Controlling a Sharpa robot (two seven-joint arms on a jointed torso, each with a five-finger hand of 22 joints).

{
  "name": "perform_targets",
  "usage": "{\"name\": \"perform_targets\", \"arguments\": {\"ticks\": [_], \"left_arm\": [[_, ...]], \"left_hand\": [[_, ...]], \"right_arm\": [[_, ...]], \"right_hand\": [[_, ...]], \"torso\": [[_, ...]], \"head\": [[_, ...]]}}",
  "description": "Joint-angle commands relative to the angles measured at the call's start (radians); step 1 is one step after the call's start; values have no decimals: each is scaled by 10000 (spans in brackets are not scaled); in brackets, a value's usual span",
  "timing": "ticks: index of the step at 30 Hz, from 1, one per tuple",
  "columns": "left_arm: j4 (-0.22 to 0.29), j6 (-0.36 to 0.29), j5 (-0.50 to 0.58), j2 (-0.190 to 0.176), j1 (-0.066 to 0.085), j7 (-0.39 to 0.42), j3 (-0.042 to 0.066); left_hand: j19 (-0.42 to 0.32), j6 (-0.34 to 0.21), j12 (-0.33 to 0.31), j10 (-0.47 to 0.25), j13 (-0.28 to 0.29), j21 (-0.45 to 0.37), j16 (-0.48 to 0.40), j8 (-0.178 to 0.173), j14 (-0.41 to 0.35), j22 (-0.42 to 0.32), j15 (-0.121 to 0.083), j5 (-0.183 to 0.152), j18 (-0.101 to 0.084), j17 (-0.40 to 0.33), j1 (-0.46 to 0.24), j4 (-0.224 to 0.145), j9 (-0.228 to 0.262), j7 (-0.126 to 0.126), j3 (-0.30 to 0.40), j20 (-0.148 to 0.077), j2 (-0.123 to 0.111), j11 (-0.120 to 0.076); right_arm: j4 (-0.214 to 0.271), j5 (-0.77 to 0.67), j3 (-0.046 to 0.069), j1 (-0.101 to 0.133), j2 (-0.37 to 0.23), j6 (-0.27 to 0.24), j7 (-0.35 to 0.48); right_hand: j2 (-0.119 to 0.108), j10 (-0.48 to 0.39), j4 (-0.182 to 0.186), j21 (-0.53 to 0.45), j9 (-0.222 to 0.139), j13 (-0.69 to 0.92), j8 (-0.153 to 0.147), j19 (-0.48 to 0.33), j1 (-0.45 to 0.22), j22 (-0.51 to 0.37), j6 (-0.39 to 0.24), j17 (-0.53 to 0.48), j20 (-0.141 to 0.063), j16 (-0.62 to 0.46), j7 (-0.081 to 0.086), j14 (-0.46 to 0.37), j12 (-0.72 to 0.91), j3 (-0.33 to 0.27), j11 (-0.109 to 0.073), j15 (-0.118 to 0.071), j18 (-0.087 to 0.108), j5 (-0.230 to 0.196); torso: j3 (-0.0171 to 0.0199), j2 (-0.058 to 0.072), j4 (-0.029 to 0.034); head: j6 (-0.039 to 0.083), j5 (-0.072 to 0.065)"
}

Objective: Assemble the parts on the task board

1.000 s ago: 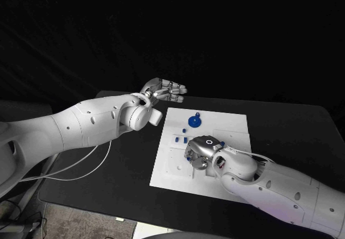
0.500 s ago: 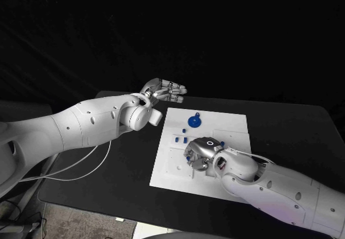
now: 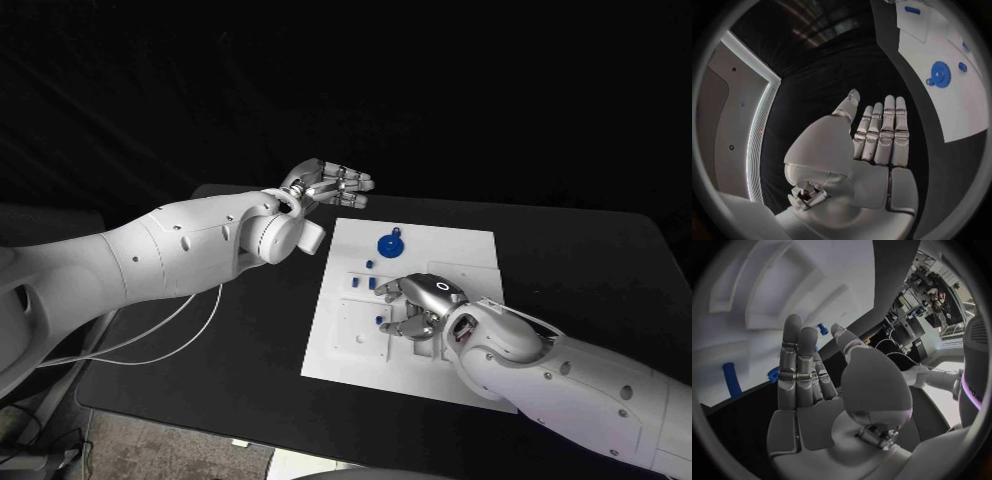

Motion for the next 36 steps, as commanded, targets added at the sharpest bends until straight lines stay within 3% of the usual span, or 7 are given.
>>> {"name": "perform_targets", "arguments": {"ticks": [1,10,15,19,23,31,36], "left_arm": [[21,150,7,2,13,58,10],[14,187,7,-20,12,49,9],[3,201,7,-41,12,52,8],[-16,230,7,-28,12,54,7],[-35,253,7,-6,11,56,7],[-52,306,6,14,10,51,6],[-55,329,6,17,9,50,6]], "left_hand": [[31,-62,11,-66,-1,61,-16,9,-6,-4,-18,-35,-13,4,27,-5,16,-14,-43,3,-21,-26],[37,-54,14,-53,0,61,-15,10,2,-3,-24,-32,-15,5,41,-5,16,-16,-36,-2,-12,-31],[42,-49,15,-45,-1,64,-15,11,6,-2,-25,-35,-14,6,50,-10,16,-18,-31,-5,-7,-32],[42,-49,15,-45,-1,64,-15,11,6,-2,-25,-35,-14,6,50,-10,16,-18,-31,-5,-7,-32],[42,-49,15,-45,-1,64,-15,11,6,-2,-25,-35,-14,6,50,-10,16,-18,-31,-5,-7,-32],[42,-49,15,-45,-1,64,-15,11,6,-2,-25,-35,-14,6,50,-10,16,-18,-31,-5,-7,-32],[42,-38,7,-34,-1,65,-18,7,10,1,-29,-36,-20,2,59,-11,15,-21,-25,-11,5,-35]], "right_arm": [[267,836,156,9,-199,-367,357],[1046,1937,1244,32,-1181,63,242],[1230,1895,1548,236,-1722,561,100],[1183,1633,1649,420,-2027,1177,31],[957,1120,1685,501,-2095,1769,-25],[581,327,1627,534,-1901,2414,-243],[415,-2,1490,530,-1750,2658,-333]], "right_hand": [[241,328,-247,111,14,4,-19,406,-5,-55,320,-8,7,61,63,55,54,110,-49,-63,113,61],[441,1497,-1329,415,95,15,50,284,-794,90,2190,96,-185,139,-37,32,63,1821,-290,-242,-10,-4],[381,1693,-1502,490,93,22,36,173,-1003,211,2395,143,-244,112,-100,1,40,1912,-346,-270,-114,-22],[406,515,-1291,354,81,25,41,136,-685,128,2054,85,-77,20,-160,-28,69,818,-112,-97,-13,-94],[262,49,-590,53,73,21,34,290,-162,-184,1833,8,-42,-20,-323,-54,68,87,-66,-100,-4,-87],[-158,-431,442,-191,51,18,20,377,325,-566,1174,-51,86,-35,-452,-142,64,-256,95,37,78,-320],[-195,-370,547,-179,46,15,11,392,418,-651,1076,-79,85,-31,-482,-140,66,-254,86,34,79,-414]], "torso": [[2,-5,3],[0,-5,-14],[2,-16,-57],[-9,-30,-82],[-4,-25,-64],[-8,-9,-48],[-7,-4,-35]], "head": [[71,-38],[355,-310],[427,-357],[463,-370],[499,-403],[507,-447],[481,-469]]}}
